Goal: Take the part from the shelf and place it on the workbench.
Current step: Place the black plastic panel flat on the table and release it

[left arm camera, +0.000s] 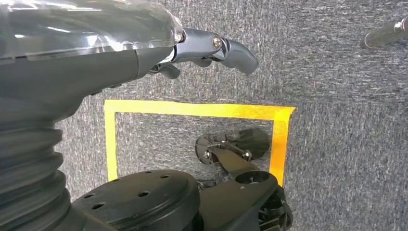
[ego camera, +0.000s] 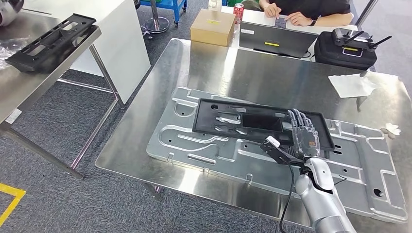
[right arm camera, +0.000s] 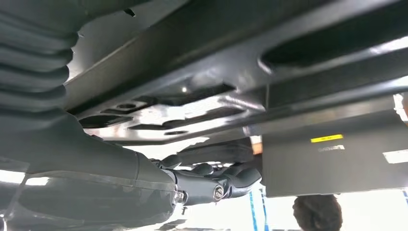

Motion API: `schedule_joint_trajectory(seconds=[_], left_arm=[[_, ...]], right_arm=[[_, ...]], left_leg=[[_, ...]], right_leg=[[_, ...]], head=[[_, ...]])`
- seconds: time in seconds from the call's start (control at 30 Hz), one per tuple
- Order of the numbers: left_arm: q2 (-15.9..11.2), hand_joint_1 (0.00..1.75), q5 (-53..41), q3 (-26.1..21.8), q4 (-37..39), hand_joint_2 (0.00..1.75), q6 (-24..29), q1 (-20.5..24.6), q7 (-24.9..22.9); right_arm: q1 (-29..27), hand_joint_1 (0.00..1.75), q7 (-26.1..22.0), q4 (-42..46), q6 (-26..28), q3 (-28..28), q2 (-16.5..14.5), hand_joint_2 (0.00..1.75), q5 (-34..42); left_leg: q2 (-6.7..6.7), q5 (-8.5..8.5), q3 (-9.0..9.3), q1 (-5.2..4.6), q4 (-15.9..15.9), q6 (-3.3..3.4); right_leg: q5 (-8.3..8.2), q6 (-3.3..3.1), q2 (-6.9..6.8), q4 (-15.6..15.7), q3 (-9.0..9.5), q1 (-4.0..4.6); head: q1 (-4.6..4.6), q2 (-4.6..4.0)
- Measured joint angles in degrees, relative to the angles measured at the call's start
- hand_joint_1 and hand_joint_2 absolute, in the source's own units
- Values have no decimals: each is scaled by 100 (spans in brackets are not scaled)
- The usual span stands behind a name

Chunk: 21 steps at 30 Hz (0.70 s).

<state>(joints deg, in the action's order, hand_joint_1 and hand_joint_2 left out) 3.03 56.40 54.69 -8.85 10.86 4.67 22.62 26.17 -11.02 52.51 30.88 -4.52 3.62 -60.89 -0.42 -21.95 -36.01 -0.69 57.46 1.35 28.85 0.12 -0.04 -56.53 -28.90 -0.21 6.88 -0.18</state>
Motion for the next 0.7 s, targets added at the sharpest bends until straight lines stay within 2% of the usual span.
schedule_joint_trajectory(seconds=[0.2,0.33,0.7], left_arm=[[1,0,43,0,0,175,-1,-4,46],[1,0,105,-4,0,0,-3,-10,183],[3,0,192,-21,0,0,-7,-34,326]], right_arm=[[30,0,-40,-90,17,-1,-1,0,1],[53,0,-73,-162,54,-1,-1,0,15],[64,0,-93,-241,111,-1,1,0,11]], left_leg=[[2,-2,0,0,0,-2],[3,-2,1,0,0,-2],[3,-2,2,0,1,-2]], right_leg=[[0,0,3,0,-1,0],[0,0,3,0,-1,-1],[0,0,3,0,-1,-1]], head=[[0,-1],[0,1],[0,0]])
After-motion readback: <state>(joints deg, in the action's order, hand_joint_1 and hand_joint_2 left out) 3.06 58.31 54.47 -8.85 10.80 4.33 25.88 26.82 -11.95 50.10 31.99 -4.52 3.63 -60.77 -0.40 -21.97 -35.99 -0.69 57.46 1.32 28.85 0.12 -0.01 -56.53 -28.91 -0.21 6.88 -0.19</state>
